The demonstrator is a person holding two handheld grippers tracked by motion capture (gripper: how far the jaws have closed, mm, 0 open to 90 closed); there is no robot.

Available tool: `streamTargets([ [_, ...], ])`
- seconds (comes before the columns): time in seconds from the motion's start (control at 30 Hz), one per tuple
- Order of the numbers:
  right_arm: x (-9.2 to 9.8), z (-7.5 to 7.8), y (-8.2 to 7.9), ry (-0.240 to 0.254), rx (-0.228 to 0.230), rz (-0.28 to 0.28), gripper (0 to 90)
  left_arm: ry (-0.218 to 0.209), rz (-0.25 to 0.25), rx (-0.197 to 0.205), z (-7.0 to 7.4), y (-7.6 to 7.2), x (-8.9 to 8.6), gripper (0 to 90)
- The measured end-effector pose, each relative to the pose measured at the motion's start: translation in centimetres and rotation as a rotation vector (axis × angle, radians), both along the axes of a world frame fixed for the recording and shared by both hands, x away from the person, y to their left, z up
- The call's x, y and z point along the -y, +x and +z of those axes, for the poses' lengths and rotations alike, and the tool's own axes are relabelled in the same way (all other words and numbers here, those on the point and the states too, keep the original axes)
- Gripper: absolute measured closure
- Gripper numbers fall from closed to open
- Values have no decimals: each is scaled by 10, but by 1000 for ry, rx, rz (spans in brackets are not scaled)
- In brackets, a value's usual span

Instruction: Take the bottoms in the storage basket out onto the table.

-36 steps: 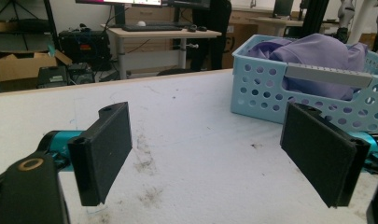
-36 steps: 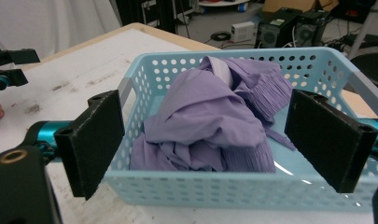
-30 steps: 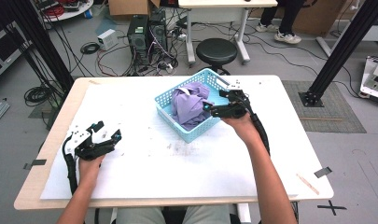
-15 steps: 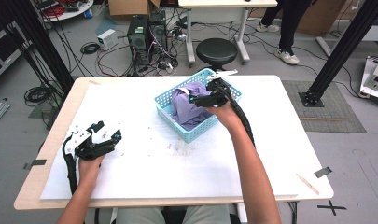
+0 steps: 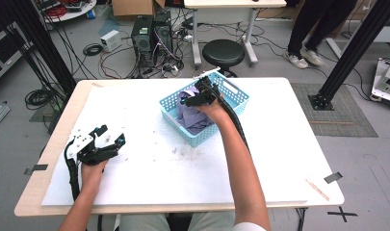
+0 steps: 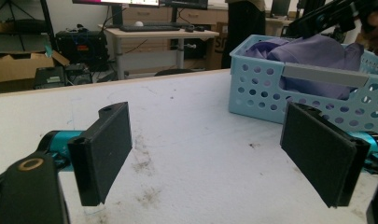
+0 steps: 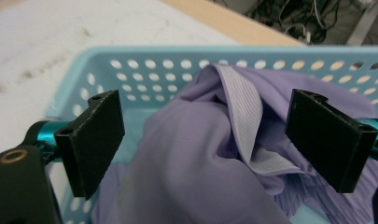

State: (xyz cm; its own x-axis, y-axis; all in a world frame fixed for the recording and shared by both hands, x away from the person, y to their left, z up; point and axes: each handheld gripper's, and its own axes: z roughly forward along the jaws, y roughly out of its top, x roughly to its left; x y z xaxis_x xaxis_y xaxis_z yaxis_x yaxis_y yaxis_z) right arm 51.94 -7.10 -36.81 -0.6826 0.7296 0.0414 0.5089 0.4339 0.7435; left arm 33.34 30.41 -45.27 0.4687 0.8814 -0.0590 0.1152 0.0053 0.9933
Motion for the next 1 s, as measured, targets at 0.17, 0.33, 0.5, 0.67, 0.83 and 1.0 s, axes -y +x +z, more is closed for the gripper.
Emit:
streamTargets([
  [0.17,-9,-8,9,-27,-32,-14,121,-3,-5,-1,0,0,-1,166],
  [0.33,-13,-15,16,-31,-44,-23,121,-2,-8,-2,0,0,-1,166],
  [0.5,-12,-24,21,-46,-84,-59,121,-4,-10,-2,0,0,-1,166],
  [0.67,-16,-30,28,-108,-104,-101,121,-6,-11,-3,0,0,-1,166],
  [0.83,-16,-34,32,-135,-129,-113,162,-7,-10,-2,0,0,-1,166],
  [1.0,-20,-40,36,-196,-189,-98,336,-7,-11,-3,0,0,-1,166],
])
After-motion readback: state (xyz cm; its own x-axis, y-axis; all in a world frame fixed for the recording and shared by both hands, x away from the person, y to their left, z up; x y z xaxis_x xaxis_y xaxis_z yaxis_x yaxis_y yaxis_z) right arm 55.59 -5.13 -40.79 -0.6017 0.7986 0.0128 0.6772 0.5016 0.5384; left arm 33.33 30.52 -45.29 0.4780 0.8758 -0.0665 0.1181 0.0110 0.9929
